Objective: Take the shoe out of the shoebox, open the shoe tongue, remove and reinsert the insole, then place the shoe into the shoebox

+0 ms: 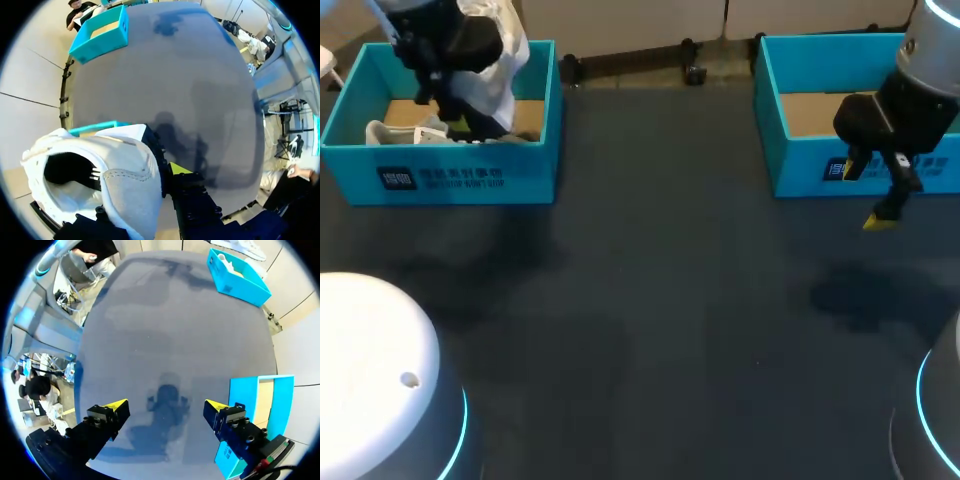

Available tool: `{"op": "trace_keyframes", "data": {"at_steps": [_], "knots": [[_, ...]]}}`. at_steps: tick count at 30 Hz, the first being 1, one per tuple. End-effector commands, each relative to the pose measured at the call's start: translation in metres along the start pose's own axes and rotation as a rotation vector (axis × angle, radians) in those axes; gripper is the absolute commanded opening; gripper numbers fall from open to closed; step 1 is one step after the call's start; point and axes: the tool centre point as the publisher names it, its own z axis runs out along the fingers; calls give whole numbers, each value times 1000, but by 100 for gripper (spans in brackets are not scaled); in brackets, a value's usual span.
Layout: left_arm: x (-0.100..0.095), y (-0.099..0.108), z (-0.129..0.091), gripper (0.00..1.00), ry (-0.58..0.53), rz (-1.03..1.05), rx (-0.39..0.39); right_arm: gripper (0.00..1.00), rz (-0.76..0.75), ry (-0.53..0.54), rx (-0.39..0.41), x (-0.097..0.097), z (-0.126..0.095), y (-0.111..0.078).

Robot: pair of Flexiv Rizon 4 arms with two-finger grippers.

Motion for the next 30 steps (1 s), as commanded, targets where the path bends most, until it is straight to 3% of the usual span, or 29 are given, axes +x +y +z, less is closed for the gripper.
{"op": "trace_keyframes", "data": {"at_steps": [1,11,30], "knots": [[-14,12,0,0,14,6,-16,100,0,0,1,0,1,0],[-46,42,1,0,36,75,-28,100,0,0,1,0,1,0],[-47,43,1,0,36,74,-28,100,0,0,1,0,1,0]]}}
